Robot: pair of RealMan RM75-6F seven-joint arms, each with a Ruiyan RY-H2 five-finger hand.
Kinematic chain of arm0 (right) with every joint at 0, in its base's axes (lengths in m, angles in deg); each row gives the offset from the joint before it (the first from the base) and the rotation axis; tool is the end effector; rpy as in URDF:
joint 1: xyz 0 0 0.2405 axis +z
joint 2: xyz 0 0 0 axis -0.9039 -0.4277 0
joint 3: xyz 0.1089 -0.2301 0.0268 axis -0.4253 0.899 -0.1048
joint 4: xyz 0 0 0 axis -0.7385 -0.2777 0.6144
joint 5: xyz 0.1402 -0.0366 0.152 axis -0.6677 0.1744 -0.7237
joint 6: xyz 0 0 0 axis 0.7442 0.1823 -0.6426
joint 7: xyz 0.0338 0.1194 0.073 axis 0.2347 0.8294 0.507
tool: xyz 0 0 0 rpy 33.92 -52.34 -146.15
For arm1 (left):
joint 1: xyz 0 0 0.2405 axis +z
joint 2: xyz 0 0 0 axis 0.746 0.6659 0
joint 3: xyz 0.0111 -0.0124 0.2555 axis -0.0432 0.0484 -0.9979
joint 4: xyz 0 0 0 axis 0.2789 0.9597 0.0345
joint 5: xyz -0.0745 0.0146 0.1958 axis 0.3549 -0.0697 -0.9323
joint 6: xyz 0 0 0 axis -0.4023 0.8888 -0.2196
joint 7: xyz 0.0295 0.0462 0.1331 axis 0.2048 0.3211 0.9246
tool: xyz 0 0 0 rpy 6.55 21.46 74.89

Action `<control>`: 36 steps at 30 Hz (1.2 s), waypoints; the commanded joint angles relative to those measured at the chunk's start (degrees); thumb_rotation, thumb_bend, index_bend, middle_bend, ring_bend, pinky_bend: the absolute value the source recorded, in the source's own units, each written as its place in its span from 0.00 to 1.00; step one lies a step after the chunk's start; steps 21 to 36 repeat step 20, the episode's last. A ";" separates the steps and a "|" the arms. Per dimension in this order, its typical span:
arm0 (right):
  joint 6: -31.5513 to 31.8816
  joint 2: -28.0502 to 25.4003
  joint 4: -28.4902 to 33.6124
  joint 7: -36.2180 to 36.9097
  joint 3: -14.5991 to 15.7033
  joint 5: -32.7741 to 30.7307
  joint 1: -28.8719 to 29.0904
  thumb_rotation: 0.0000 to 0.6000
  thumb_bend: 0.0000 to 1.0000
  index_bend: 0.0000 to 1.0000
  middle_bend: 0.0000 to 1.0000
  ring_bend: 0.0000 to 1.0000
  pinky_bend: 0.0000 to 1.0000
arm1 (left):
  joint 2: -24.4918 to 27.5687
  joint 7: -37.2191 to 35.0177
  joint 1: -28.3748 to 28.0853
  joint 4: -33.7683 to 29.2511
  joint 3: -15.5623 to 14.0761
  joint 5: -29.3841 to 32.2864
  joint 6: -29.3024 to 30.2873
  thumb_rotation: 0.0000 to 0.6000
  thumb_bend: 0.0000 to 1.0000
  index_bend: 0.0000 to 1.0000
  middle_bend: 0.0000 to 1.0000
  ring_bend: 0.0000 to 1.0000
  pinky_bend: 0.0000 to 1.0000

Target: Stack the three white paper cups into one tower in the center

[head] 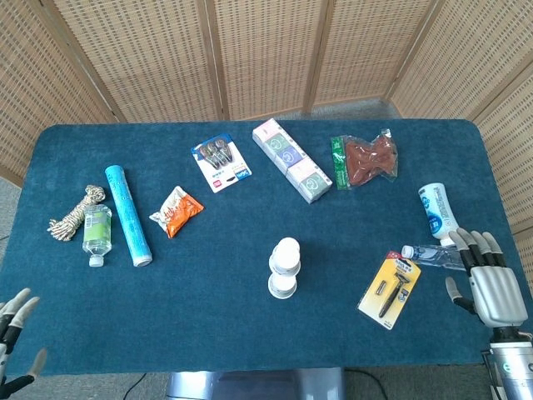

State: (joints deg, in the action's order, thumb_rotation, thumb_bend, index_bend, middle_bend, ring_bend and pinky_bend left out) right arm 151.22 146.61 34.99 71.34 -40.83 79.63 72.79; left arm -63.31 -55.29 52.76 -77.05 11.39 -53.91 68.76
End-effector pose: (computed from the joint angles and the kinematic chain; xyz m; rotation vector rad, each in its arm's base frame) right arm -0.3001 -0.1973 0.1614 1.4260 -0.8933 0.9256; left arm -0.2862 0.0479 0.1675 -1.3527 -1.1426 -0.9370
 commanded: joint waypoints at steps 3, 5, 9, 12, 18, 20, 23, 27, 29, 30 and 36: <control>0.62 0.45 0.04 -0.22 0.56 1.37 -0.53 1.00 0.47 0.00 0.00 0.00 0.00 | -0.81 -0.87 1.84 1.44 1.32 -1.10 0.54 1.00 0.48 0.00 0.00 0.00 0.00; 0.55 0.52 0.04 -0.17 0.81 1.56 -0.72 1.00 0.47 0.00 0.00 0.00 0.00 | -0.68 -0.78 2.23 1.27 1.80 -1.44 0.59 1.00 0.48 0.00 0.00 0.00 0.00; 0.48 0.78 -0.62 0.83 0.79 1.38 -1.05 1.00 0.47 0.00 0.00 0.00 0.00 | -0.32 -0.36 2.57 0.40 2.99 -2.01 -0.06 1.00 0.48 0.01 0.00 0.00 0.00; 0.58 0.89 -1.23 1.71 0.76 1.32 -1.32 1.00 0.47 0.00 0.00 0.00 0.00 | -0.23 0.47 2.61 -0.36 3.83 -2.59 -0.73 1.00 0.48 0.00 0.00 0.00 0.00; 0.35 1.19 -2.13 2.58 0.82 1.23 -1.66 1.00 0.47 0.00 0.00 0.00 0.00 | 0.26 1.93 2.24 -2.27 5.11 -3.05 -3.13 1.00 0.48 0.00 0.00 0.00 0.00; 0.11 1.35 -2.22 2.66 0.81 1.09 -1.68 1.00 0.46 0.00 0.00 0.00 0.00 | 0.24 2.26 2.13 -2.62 5.44 -3.07 -3.93 1.00 0.48 0.00 0.00 0.00 0.00; 0.11 1.35 -2.22 2.66 0.81 1.09 -1.68 1.00 0.46 0.00 0.00 0.00 0.00 | 0.24 2.26 2.13 -2.62 5.44 -3.07 -3.93 1.00 0.48 0.00 0.00 0.00 0.00; 0.11 1.35 -2.22 2.66 0.81 1.09 -1.68 1.00 0.46 0.00 0.00 0.00 0.00 | 0.24 2.26 2.13 -2.62 5.44 -3.07 -3.93 1.00 0.48 0.00 0.00 0.00 0.00; 0.11 1.35 -2.22 2.66 0.81 1.09 -1.68 1.00 0.46 0.00 0.00 0.00 0.00 | 0.24 2.26 2.13 -2.62 5.44 -3.07 -3.93 1.00 0.48 0.00 0.00 0.00 0.00; 0.11 1.35 -2.22 2.66 0.81 1.09 -1.68 1.00 0.46 0.00 0.00 0.00 0.00 | 0.24 2.26 2.13 -2.62 5.44 -3.07 -3.93 1.00 0.48 0.00 0.00 0.00 0.00; 0.11 1.35 -2.22 2.66 0.81 1.09 -1.68 1.00 0.46 0.00 0.00 0.00 0.00 | 0.24 2.26 2.13 -2.62 5.44 -3.07 -3.93 1.00 0.48 0.00 0.00 0.00 0.00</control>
